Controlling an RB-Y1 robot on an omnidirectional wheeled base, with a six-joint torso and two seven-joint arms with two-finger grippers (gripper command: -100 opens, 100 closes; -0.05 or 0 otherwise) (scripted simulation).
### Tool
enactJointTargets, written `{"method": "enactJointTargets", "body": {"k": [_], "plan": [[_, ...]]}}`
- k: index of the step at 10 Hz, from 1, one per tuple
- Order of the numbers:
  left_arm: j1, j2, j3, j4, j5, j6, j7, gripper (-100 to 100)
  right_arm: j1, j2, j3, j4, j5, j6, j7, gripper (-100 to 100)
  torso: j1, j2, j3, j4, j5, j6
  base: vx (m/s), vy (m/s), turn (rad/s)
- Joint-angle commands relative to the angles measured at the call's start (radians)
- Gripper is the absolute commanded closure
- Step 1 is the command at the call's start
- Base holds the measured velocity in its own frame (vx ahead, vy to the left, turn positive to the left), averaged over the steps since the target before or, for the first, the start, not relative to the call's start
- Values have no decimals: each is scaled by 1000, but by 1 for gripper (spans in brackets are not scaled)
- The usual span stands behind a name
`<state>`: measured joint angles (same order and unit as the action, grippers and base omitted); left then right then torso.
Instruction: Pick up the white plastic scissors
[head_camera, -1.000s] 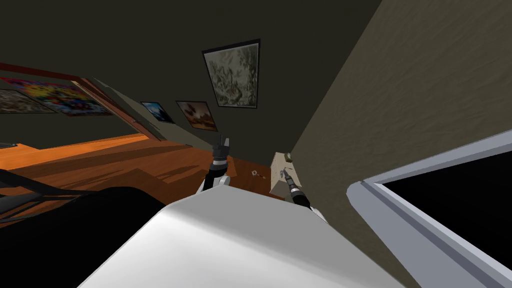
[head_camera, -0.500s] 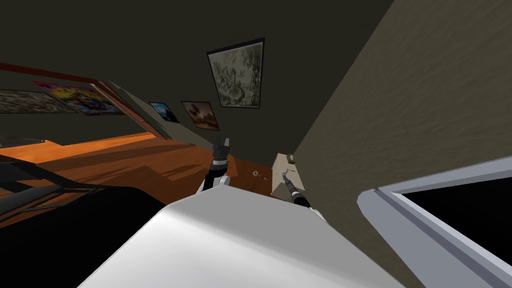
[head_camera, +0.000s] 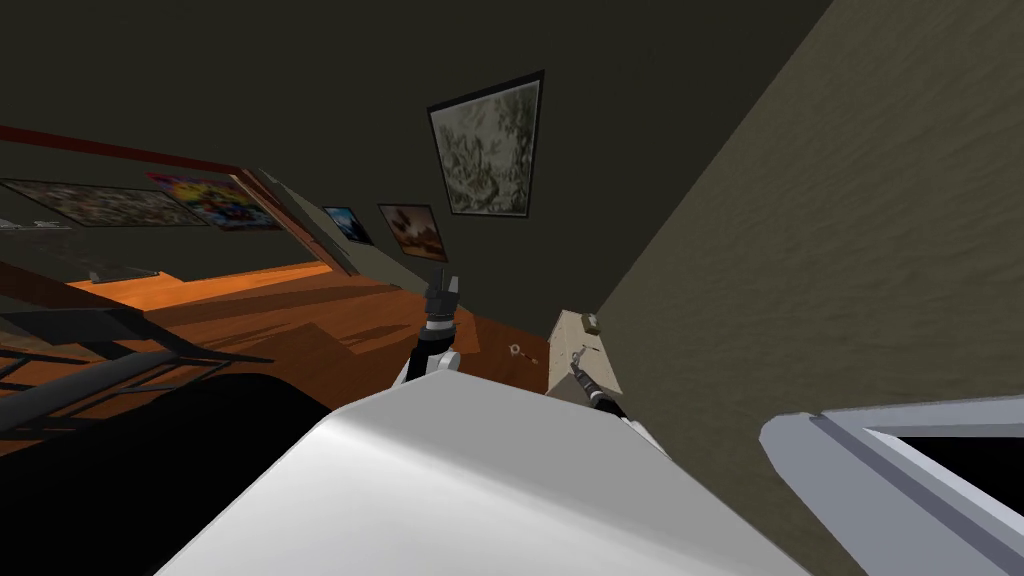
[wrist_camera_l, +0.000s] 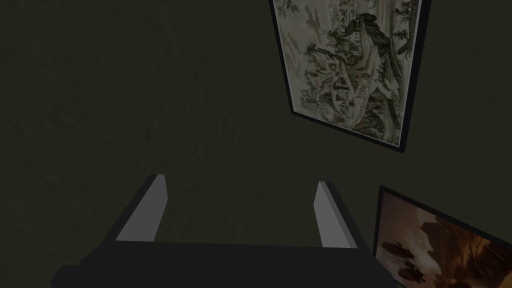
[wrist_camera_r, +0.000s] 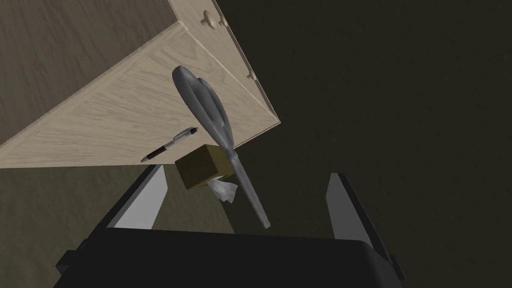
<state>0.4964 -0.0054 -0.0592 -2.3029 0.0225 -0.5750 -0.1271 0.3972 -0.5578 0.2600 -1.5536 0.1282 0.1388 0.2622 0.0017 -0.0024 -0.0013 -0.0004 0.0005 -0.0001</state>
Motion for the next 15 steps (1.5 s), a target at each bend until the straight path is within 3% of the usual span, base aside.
{"method": "enactJointTargets", "body": {"k": [1, 3, 6, 11, 14, 15], "plan": [[0, 0, 0, 0, 0, 0, 0, 0, -15, -49, 18, 50, -1, 19, 5, -100, 0, 0, 0, 0, 0, 0, 43, 35, 134], [0, 0, 0, 0, 0, 0, 0, 0, -44, -100, 43, 108, 1, 45, 13, -100, 0, -1, -1, 0, 0, 0, 56, 41, 149], [0, 0, 0, 0, 0, 0, 0, 0, -59, -124, 55, 144, 1, 57, 16, -100, 1, -1, -1, 0, 0, 0, 44, 34, 62], [0, 0, 0, 0, 0, 0, 0, 0, -127, -224, 106, 261, -3, 98, 24, -100, 1, -2, -1, 0, 0, 0, 59, 39, 124], [0, 0, 0, 0, 0, 0, 0, 0, -158, -265, 128, 308, -7, 111, 26, -100, 2, -1, -1, 0, 0, 0, 53, 38, 88], [0, 0, 0, 0, 0, 0, 0, 0, -156, -250, 123, 313, -3, 100, 26, -100, 1, -1, -1, 0, 0, 0, 21, 9, 22]]}}
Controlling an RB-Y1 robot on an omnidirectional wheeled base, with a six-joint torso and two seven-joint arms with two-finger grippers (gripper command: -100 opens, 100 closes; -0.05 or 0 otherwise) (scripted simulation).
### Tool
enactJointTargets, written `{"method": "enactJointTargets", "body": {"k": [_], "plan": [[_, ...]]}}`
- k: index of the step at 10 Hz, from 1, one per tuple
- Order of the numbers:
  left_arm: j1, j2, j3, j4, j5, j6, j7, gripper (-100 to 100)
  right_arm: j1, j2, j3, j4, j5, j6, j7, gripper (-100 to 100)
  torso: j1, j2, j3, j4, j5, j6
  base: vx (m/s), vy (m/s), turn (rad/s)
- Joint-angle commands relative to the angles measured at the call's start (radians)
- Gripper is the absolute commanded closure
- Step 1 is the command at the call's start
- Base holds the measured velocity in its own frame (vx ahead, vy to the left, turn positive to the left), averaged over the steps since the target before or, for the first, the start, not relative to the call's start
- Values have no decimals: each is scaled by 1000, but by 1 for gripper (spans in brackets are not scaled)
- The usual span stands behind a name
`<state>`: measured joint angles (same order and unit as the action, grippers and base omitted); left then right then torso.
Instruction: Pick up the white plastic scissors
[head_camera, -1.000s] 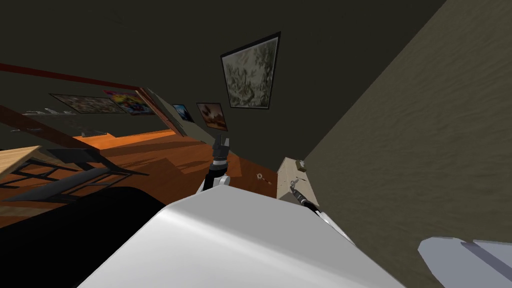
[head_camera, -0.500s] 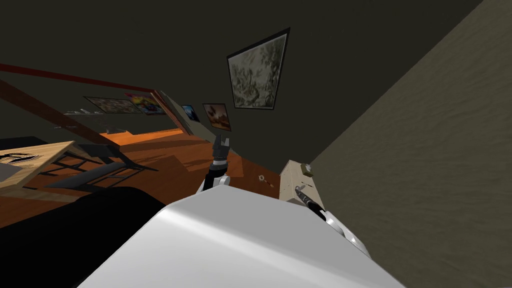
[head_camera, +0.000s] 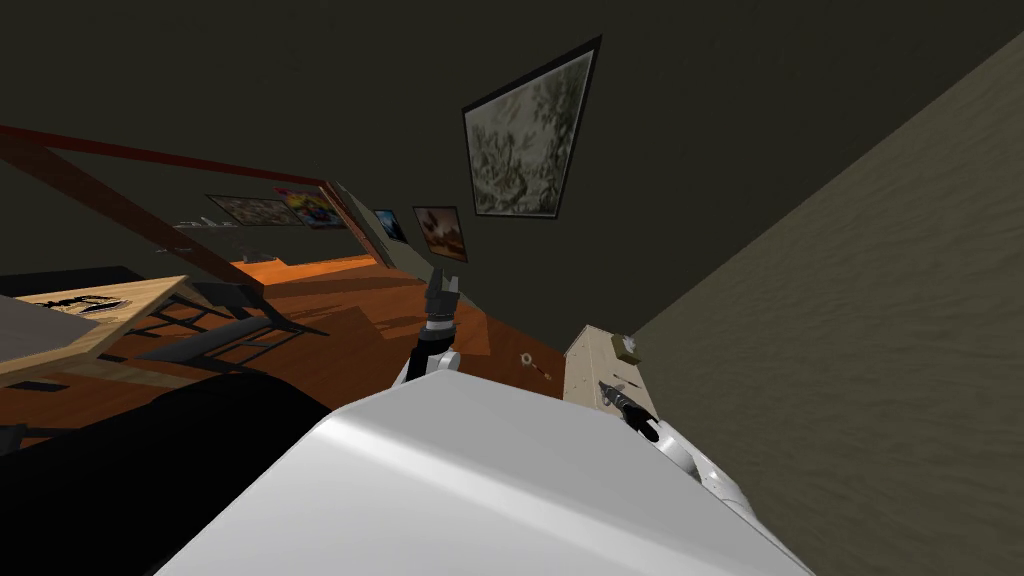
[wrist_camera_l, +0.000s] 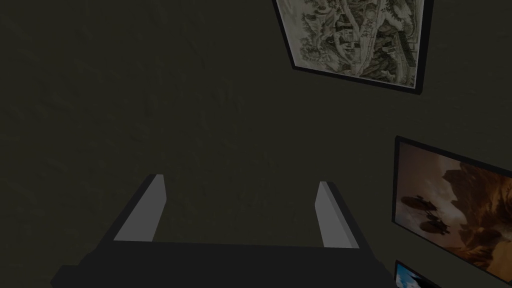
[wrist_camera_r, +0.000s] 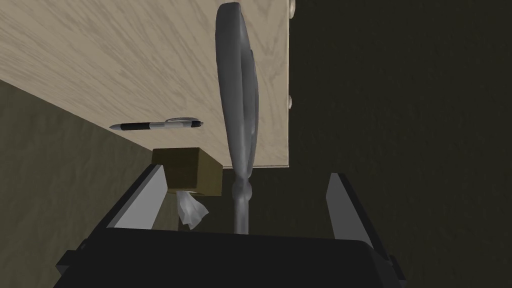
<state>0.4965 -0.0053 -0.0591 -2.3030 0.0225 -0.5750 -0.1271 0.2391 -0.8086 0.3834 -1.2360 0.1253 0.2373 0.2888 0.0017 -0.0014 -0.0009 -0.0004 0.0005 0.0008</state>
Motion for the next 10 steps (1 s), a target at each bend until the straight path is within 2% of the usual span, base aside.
{"method": "enactJointTargets", "body": {"k": [1, 2, 5, 6, 7, 10], "plan": [[0, 0, 0, 0, 0, 0, 0, 0, 0, 0, 0, 0, 0, 0, 0, 0, 0, 0, 0, 0, 0, 0, 0, 0, 0], [0, 0, 0, 0, 0, 0, 0, 0, -13, 34, -8, 28, 21, -7, 10, -100, -1, 1, 1, 0, 0, 0, 25, -27, -9], [0, 0, 0, 0, 0, 0, 0, 0, -32, 85, -20, 72, 53, -17, 24, -100, -6, -1, 0, 0, -2, -1, 33, -59, -5], [0, 0, 0, 0, 0, 0, 0, 0, -28, 72, -16, 62, 44, -16, 20, -100, -7, -2, -1, 0, -2, -1, 14, -22, 5], [0, 0, 0, 0, 0, 0, 0, 0, -29, 74, -17, 64, 46, -17, 21, 100, -6, -2, -1, 0, -2, -1, 0, 0, 0], [0, 0, 0, 0, 0, 0, 0, 0, -29, 73, -17, 64, 46, -16, 22, 100, -5, 0, 0, 0, -2, -1, 0, 0, 0]]}}
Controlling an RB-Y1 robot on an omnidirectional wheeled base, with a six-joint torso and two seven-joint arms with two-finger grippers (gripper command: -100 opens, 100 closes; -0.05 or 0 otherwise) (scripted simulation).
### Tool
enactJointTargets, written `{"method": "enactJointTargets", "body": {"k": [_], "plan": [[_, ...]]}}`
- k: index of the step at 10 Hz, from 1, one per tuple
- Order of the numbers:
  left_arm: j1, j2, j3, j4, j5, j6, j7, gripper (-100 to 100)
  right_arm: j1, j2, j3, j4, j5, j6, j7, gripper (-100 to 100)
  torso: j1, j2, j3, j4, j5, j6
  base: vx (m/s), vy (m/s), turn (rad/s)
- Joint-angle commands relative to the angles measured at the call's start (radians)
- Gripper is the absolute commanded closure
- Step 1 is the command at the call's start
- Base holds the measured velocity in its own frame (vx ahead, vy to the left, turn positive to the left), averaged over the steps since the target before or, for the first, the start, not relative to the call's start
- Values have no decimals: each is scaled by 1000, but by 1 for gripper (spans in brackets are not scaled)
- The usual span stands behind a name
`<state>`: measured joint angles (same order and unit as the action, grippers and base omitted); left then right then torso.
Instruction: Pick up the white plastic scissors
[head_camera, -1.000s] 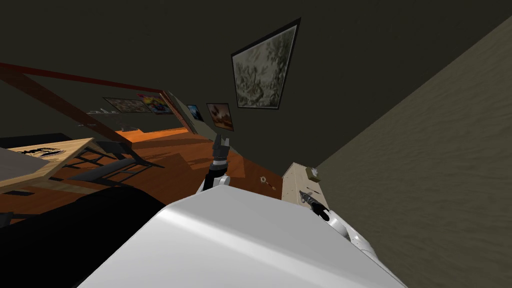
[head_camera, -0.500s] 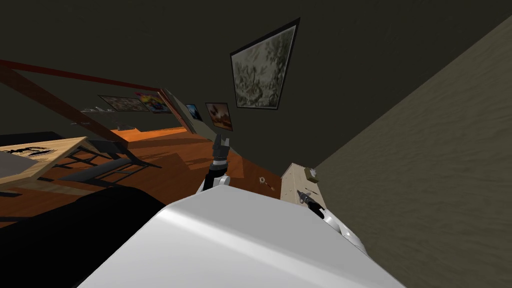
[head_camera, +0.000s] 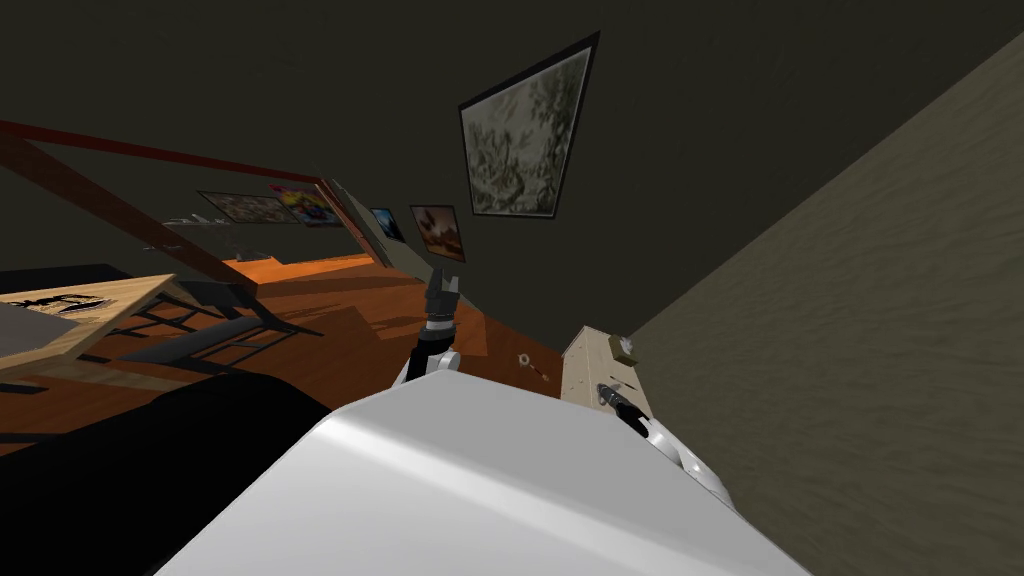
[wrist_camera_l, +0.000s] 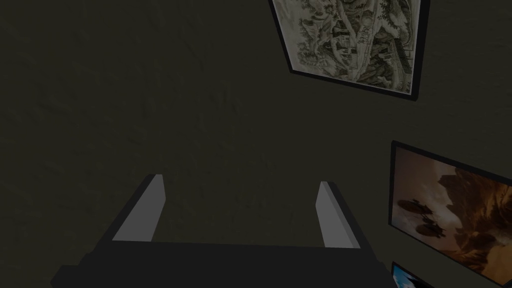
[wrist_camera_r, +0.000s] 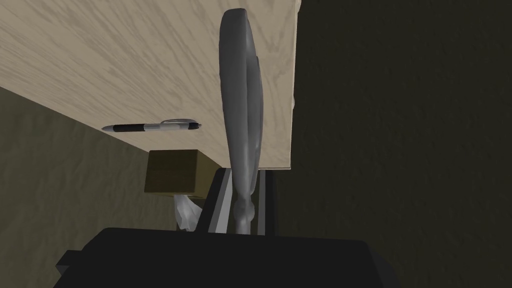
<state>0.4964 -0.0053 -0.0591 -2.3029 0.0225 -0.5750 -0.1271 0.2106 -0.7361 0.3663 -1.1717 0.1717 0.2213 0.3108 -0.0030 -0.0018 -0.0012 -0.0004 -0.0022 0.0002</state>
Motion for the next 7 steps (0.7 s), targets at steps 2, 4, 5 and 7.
{"method": "enactJointTargets", "body": {"k": [2, 4, 5, 7], "plan": [[0, 0, 0, 0, 0, 0, 0, 0, 0, 0, 0, 0, 0, 0, 0, 0, 0, 0, 0, 0, 0, 0, 0, 0, 0], [0, 0, 0, 0, 0, 0, 0, 0, 19, -47, 11, -43, -30, 11, -15, 100, 2, 1, 1, 0, 0, 0, -30, 55, 8], [0, 0, 0, 0, 0, 0, 0, 0, 25, -64, 15, -58, -41, 14, -20, 100, 4, 3, 1, 0, 1, 0, -46, 60, 0], [0, 0, 0, 0, 0, 0, 0, 0, 22, -55, 13, -49, -36, 11, -17, 0, 3, 2, 1, 1, 1, 0, -13, 15, -4]]}}
